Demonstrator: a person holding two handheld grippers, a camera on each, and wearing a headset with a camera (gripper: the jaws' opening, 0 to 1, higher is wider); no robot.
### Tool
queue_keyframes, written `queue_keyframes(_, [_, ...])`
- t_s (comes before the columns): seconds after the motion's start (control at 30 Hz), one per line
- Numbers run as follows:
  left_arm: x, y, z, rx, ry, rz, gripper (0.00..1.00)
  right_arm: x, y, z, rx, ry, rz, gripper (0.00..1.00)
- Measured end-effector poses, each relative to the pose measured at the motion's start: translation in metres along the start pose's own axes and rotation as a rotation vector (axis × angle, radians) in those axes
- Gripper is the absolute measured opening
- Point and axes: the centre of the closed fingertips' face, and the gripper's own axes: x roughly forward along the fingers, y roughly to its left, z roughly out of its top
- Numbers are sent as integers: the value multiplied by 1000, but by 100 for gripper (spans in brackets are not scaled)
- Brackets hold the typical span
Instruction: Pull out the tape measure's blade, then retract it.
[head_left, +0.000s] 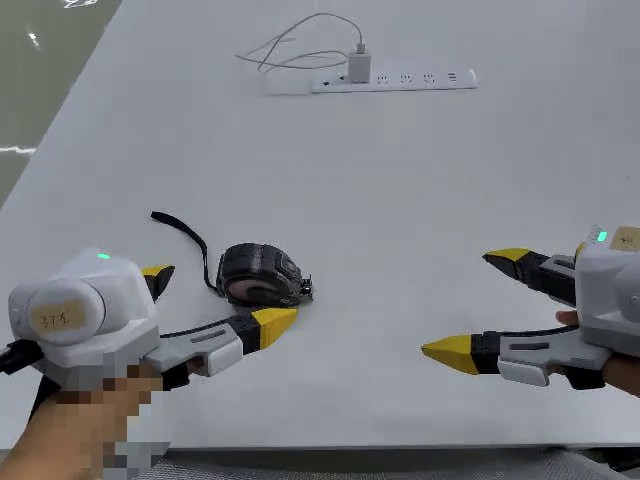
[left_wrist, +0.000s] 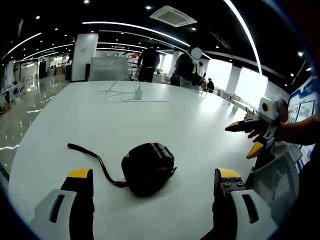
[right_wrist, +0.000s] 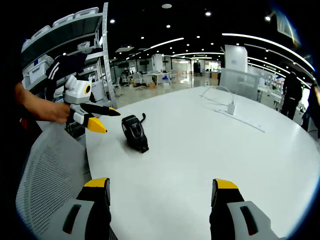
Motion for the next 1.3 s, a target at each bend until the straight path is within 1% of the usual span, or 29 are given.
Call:
queue_keyframes(0.1, [-3,0,2,5,-11,-14,99,-4,-1,0,2,0,-12,84])
queue_keyframes(0.23, [-6,-2,2,28,-5,-37,99,-7,0,-1,7,1,-20,85])
queue_keyframes(0.33, [-7,-2,0,45,7,-44,99,-9,-1,-2,14,4,-30,87])
queue_keyframes(0.4, [-9,-2,2,47,2,-53,99,-10,0,-2,20,3,-34,89])
queue_keyframes(0.63, [-12,-1,1,52,16,-66,99,-12,0,-5,41,8,-50,93])
queue_keyframes(0.87, [-15,2,1,44,15,-66,99,-14,1,-6,67,5,-69,98])
queue_keyframes(1.13, [-19,3,-3,45,25,-62,99,-16,3,-9,81,5,-81,99])
queue_keyframes(1.3, [-22,4,-3,47,24,-59,99,-17,4,-10,87,4,-86,99])
